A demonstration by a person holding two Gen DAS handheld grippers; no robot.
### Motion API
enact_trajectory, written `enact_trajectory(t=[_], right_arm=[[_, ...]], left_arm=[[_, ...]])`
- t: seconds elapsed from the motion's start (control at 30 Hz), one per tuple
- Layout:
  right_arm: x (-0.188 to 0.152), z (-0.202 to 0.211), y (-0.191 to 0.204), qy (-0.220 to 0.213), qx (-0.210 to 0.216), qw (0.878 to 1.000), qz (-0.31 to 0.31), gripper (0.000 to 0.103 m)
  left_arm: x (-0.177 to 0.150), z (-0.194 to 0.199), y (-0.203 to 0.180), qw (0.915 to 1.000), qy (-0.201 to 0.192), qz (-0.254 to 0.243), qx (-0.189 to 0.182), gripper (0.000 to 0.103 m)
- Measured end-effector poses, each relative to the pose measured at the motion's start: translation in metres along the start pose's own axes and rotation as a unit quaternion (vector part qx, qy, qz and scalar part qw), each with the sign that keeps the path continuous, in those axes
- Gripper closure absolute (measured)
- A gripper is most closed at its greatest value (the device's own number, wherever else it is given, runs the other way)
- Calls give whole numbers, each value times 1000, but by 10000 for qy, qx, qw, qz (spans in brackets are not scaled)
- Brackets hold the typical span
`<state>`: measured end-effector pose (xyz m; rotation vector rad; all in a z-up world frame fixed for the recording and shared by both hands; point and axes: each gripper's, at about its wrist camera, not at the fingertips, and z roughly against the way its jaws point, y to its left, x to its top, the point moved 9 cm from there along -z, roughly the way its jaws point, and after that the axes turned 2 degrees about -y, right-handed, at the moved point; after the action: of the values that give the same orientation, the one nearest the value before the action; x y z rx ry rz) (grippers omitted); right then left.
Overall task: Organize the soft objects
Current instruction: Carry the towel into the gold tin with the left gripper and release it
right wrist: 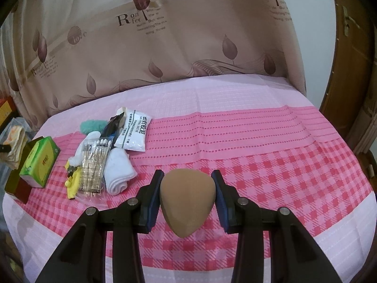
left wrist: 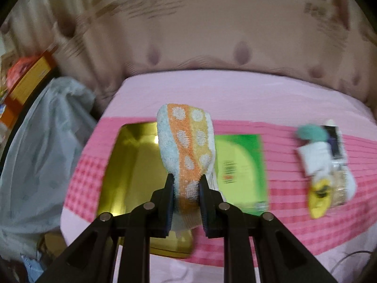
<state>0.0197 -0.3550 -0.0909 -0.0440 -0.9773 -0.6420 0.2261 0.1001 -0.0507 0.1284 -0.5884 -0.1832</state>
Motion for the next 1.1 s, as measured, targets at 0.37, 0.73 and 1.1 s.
enact_trajectory(t=[0.37, 0.73, 1.1], right_arm=[[-3, -4, 7, 35, -96, 9998, 190, 65], [-8, -10, 11, 94, -150, 9994, 295, 65], [-11, -12, 18, 93, -158, 9988, 444, 65]], left_arm=[[-36, -60, 90, 9957, 576, 355, 638, 84], [-51, -87, 110, 9924, 781, 372, 878, 81], [-49, -68, 115, 9938, 604, 594, 726, 64]])
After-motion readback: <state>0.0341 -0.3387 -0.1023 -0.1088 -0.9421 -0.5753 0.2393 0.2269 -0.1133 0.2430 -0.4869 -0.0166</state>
